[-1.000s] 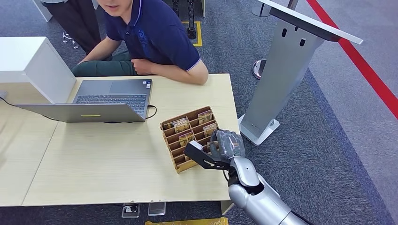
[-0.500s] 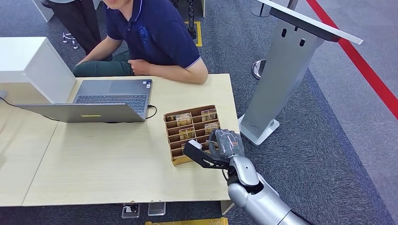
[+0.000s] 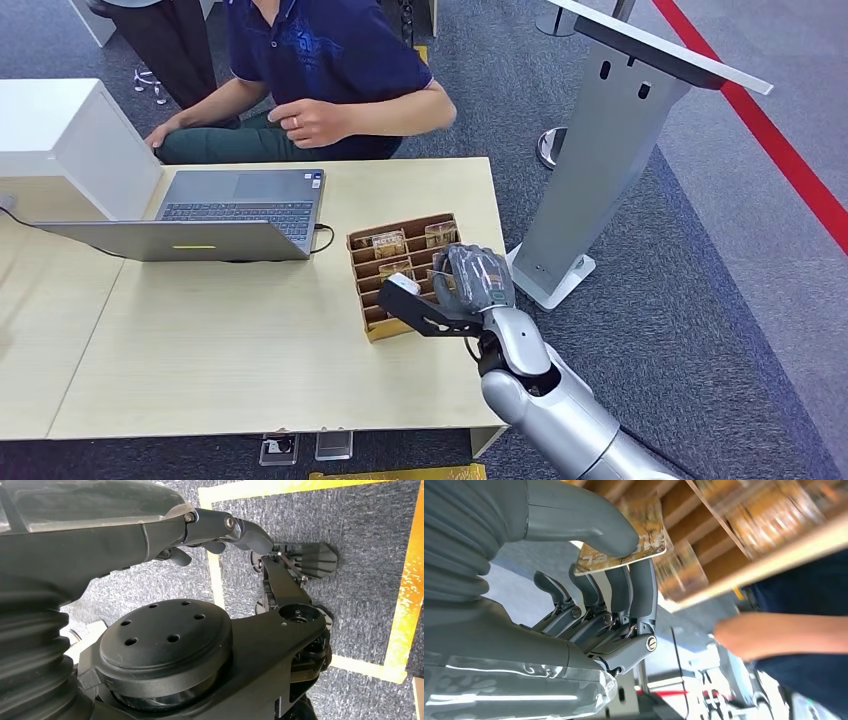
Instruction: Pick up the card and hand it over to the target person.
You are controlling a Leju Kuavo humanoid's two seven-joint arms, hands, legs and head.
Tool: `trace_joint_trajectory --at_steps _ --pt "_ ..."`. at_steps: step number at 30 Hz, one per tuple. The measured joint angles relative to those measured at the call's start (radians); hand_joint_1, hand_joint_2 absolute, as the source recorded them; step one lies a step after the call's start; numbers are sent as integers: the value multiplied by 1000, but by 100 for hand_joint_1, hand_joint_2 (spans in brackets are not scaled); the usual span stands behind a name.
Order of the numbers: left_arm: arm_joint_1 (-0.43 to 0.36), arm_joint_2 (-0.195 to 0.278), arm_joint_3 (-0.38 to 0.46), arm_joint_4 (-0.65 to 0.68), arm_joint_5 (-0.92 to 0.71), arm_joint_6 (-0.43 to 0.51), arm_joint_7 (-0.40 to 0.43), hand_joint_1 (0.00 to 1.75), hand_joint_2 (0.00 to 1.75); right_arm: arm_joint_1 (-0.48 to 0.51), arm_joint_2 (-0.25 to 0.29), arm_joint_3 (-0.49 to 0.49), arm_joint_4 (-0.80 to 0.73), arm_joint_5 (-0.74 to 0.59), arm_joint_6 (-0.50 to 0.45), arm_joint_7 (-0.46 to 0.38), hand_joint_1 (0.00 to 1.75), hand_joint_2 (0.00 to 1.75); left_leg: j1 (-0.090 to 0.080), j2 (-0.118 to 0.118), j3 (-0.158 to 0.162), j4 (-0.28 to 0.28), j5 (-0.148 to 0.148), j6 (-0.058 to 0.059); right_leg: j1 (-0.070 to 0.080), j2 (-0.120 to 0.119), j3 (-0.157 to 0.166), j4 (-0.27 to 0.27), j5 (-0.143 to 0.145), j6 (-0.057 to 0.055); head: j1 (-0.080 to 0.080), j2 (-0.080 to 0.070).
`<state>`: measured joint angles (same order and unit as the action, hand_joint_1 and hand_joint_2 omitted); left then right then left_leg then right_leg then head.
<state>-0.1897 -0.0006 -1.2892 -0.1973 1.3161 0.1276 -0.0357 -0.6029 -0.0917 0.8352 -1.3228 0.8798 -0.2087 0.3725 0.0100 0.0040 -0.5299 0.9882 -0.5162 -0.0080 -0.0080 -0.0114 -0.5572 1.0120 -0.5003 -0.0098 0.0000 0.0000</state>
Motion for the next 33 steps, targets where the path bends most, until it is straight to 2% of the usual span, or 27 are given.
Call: trace_joint_trajectory --at_steps 4,8,17,26,30,33 --pt "-3 -1 -6 0 -3 -2 7 0 175 -49 14 16 29 -27 10 -3 155 175 0 0 1 0 0 0 0 0 1 0 0 0 0 0" --pt "-5 -1 -9 1 -3 -2 8 0 175 -100 49 32 129 -61 -9 -35 155 175 0 1 1 -1 0 0 0 1 1 -1 0 0 0 0" --pt "-3 -3 -14 1 1 2 5 0 175 -190 126 65 368 -19 -136 -107 155 175 0 2 3 -2 0 0 0 2 2 -2 1 0 0 0" --pt "2 -5 -19 0 3 1 5 0 175 -198 151 53 450 29 -212 -124 155 175 0 0 3 -2 0 0 0 0 3 -2 0 0 0 0" --pt "1 -4 -24 1 -2 -3 4 0 175 -182 140 34 429 46 -217 -122 0 175 0 -1 3 -3 1 0 0 -1 3 -2 0 0 0 0" --pt "0 -2 -15 1 7 1 -2 0 175 -171 134 18 406 39 -224 -125 0 175 0 -1 2 -2 0 0 0 -1 3 -2 0 0 0 0"
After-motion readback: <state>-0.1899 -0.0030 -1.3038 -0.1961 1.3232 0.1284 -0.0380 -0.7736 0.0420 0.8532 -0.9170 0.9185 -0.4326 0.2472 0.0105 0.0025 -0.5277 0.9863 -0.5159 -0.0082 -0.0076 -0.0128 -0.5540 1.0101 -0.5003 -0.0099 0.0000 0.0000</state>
